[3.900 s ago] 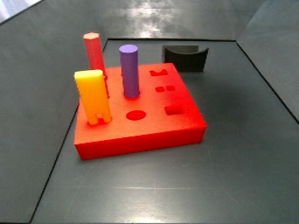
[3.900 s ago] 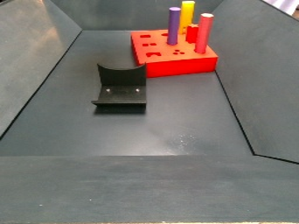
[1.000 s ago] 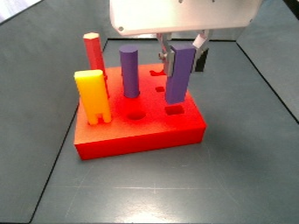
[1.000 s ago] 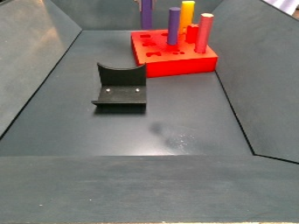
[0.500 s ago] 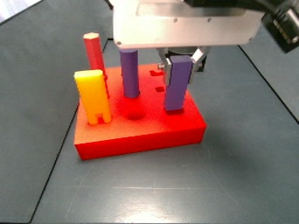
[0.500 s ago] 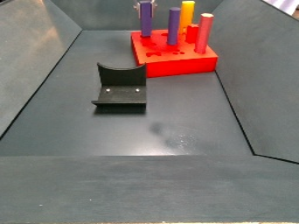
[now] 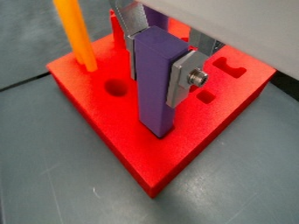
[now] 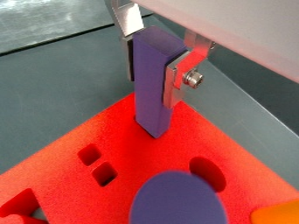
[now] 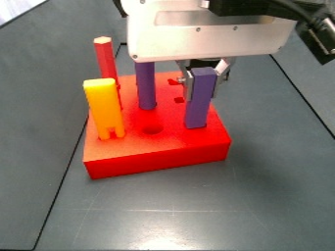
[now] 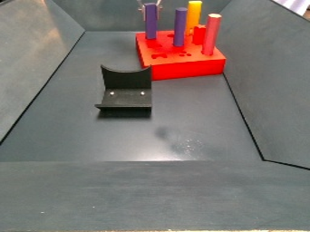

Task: Pick up the rectangle object. Move up. Place the rectangle object on the fixture. Regrasp the rectangle object. Move to above the board. Insert the rectangle object.
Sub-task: Insert the rectangle object.

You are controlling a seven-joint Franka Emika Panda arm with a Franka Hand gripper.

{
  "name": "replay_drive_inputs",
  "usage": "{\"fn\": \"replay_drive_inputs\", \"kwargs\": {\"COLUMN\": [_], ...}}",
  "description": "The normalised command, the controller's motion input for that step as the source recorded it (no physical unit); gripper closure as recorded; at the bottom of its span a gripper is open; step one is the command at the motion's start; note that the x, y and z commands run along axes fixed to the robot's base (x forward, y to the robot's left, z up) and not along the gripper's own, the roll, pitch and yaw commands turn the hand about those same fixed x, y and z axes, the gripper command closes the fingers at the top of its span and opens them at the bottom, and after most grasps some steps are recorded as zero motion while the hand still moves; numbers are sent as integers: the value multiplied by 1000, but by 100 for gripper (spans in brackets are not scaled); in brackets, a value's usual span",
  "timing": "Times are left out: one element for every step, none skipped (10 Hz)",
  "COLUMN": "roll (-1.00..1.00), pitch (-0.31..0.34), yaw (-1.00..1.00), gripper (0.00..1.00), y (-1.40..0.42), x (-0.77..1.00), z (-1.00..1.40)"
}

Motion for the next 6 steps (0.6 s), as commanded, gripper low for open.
{"fn": "replay_drive_inputs", "kwargs": {"roll": [104, 139, 150, 139, 33, 0], "pitch": [0, -10, -103, -120, -79, -86], "yaw": [140, 0, -26, -34, 0, 0], "gripper": [100, 100, 100, 100, 100, 100], "y": [-83, 0, -3, -40, 0, 0], "x": [297, 191, 0, 0, 0, 0], "z": [-243, -389, -434, -377, -237, -66]}}
